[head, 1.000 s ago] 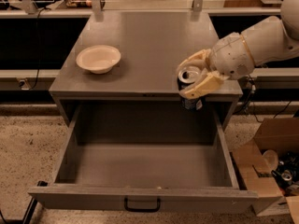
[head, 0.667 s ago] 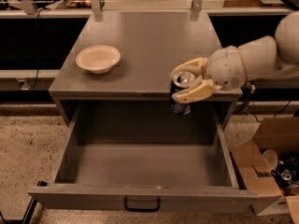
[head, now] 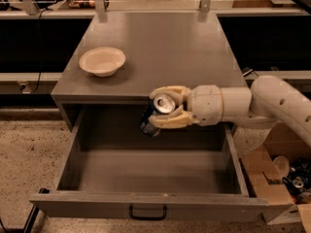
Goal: Place pepsi can into top drawer
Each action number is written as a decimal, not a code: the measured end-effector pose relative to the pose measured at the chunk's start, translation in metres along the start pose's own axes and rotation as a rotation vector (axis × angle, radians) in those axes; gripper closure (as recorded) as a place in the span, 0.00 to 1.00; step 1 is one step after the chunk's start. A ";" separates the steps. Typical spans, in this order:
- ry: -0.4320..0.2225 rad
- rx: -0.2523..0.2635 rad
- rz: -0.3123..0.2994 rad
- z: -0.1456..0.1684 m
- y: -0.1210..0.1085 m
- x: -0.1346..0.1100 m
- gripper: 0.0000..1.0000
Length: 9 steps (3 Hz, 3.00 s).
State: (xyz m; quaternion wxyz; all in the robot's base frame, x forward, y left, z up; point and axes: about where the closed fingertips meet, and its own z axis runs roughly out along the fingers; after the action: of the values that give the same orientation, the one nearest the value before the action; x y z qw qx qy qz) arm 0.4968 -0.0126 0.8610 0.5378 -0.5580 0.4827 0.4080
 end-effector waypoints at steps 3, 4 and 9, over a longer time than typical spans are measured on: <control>0.127 0.054 0.162 0.056 0.026 0.089 1.00; 0.190 0.084 0.194 0.061 0.034 0.112 1.00; 0.293 0.007 0.173 0.080 0.038 0.153 0.04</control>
Offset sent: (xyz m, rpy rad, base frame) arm 0.0011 0.0499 -0.1088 -0.1414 0.1800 -0.1238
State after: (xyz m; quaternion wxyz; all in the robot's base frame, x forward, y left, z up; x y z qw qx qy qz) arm 0.4956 0.0535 0.6965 0.4265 -0.5660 0.6037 0.3651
